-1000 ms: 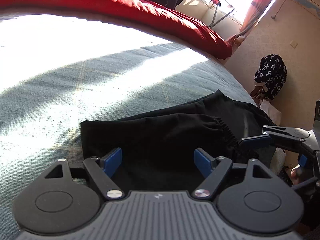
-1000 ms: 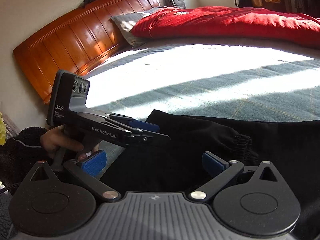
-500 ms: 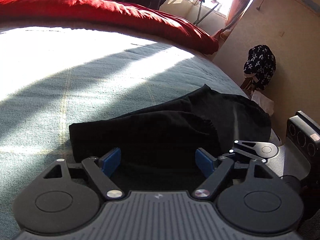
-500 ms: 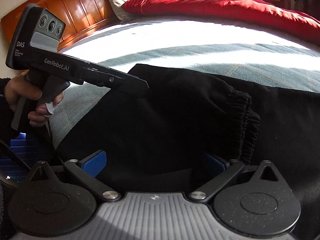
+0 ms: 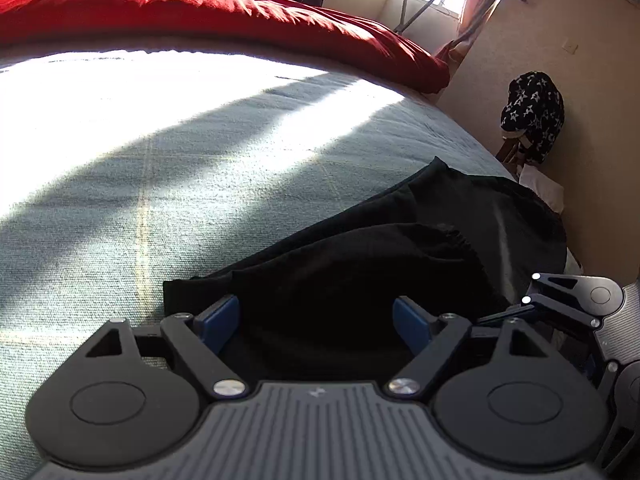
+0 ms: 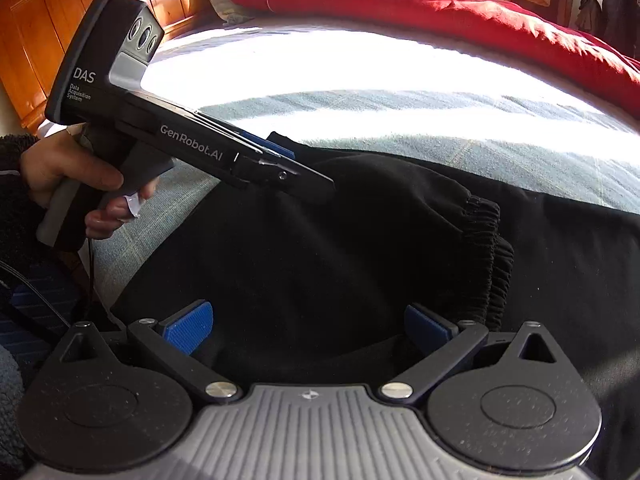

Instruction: Fold clothes

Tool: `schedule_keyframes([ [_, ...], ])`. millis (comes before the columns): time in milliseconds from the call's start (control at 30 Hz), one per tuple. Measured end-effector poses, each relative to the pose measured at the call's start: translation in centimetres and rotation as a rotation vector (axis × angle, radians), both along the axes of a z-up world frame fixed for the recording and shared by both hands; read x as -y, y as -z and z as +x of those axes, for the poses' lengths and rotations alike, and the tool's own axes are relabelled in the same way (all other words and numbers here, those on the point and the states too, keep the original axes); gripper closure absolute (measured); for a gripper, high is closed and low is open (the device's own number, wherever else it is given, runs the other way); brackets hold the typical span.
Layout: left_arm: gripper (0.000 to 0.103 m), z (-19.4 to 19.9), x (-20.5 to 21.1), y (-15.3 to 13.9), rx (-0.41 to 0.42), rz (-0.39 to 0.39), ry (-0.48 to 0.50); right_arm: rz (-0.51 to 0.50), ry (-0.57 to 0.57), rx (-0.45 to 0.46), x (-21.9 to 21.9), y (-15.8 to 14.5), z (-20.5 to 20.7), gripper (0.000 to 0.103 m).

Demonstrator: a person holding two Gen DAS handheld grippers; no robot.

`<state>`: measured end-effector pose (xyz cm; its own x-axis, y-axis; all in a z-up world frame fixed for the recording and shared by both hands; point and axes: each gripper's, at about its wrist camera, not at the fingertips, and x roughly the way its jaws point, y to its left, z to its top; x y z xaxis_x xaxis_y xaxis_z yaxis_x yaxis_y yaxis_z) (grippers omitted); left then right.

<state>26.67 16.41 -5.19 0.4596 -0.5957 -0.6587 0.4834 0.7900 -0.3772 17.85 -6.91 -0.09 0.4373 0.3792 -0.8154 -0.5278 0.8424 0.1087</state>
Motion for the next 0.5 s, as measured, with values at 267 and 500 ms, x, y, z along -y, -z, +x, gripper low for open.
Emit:
schedule_keyframes([
  [267,0.014,0.6,-1.3,0.4,-0.034,-0.089,0.021,-0.045,0.071,-0.03,0.4,0.0,-1.7,0.0],
  [500,0.014,0.5,-1.0,0.3,-0.026,-0.077,0.01,-0.034,0.092,-0.046,0.9,-0.2,-1.8,0.0],
])
